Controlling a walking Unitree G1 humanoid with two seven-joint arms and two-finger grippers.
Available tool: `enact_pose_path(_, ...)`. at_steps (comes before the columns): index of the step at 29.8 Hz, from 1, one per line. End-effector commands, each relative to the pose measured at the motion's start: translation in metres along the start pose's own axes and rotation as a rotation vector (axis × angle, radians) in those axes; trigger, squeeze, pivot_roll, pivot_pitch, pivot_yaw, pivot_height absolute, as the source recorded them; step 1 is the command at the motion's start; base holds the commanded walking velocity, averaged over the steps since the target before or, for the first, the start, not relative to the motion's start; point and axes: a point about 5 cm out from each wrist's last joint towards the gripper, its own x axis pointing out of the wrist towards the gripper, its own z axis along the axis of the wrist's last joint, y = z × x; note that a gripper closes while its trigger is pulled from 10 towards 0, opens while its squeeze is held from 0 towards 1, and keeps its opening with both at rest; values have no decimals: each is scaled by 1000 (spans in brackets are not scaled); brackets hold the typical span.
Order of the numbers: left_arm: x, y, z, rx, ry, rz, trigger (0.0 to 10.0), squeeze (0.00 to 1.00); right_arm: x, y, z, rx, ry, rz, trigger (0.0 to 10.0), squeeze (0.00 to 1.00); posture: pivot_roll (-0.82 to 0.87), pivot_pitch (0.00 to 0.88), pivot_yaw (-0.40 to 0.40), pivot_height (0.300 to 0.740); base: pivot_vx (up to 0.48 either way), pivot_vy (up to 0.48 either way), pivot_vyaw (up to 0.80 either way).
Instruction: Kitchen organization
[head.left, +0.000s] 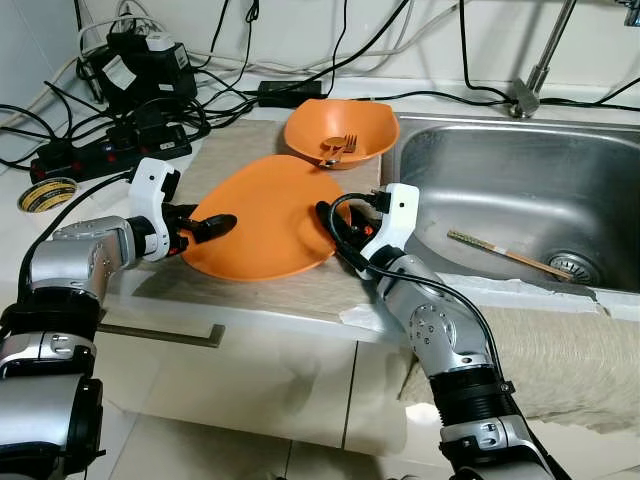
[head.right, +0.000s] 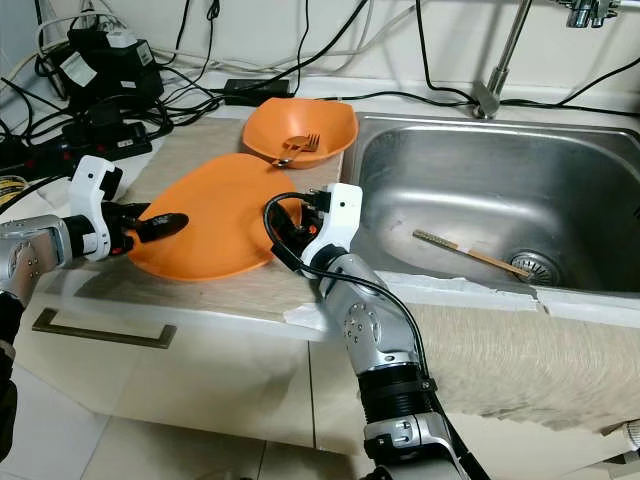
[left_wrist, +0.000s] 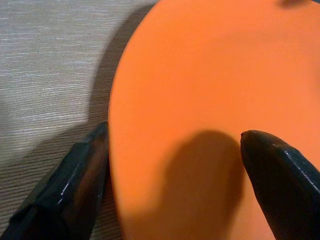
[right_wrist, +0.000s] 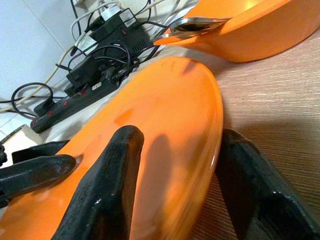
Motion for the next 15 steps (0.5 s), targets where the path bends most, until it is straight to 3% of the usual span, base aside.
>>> enact_pose_path(1,5,-3,-16,-21,64,-15,10000,0,-1,-3,-7,-8,48,-19,0,0,26,0,39,736,0,0,0)
enact_pose_path(15,7,-6,-14,-6,61,-20,10000,0,-4,-2,-2,-35,28,-13,0,0,23,0,41,736,0,0,0)
